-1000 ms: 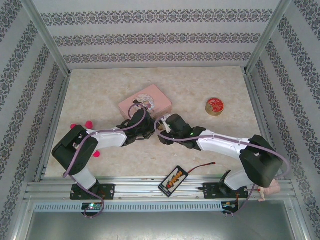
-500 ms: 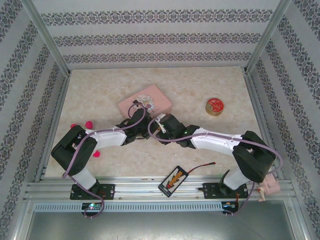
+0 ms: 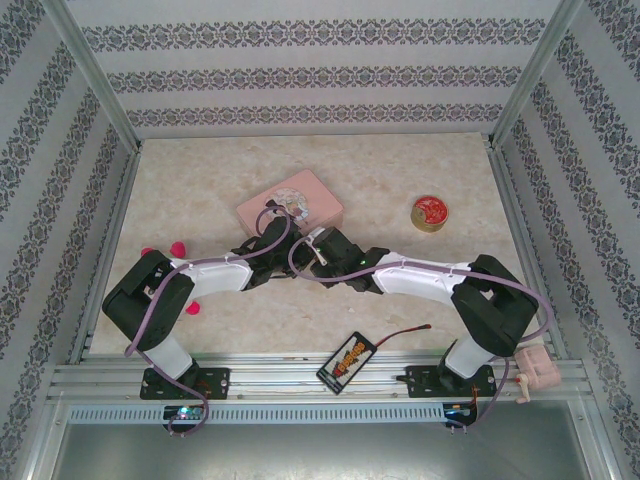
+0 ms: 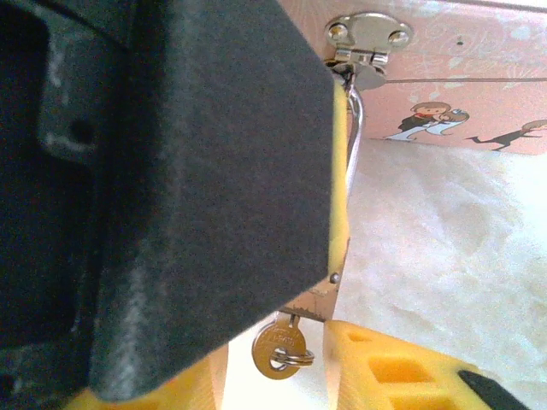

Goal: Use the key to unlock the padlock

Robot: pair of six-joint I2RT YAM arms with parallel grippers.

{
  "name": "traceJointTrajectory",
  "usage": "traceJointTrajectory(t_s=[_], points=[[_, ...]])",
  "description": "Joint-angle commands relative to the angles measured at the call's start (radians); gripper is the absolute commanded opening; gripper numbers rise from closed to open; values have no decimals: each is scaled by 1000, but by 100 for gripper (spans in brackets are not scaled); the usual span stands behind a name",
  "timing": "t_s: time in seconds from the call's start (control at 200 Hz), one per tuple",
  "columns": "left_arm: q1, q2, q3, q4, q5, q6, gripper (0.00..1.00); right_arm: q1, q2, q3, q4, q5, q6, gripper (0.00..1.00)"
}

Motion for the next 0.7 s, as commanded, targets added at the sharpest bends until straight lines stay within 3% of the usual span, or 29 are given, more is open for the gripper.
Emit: traceJointTrajectory(t_s=[0.0, 0.325, 0.7], points=[[11, -3, 14, -57, 10, -6, 0, 11, 30, 20, 10, 33, -9, 32], [12, -2, 20, -58, 23, -2, 0, 0, 65, 15, 33, 40, -53, 23], [12, 11, 19, -44, 35, -3, 0, -44, 42, -22, 94, -87, -20, 8]])
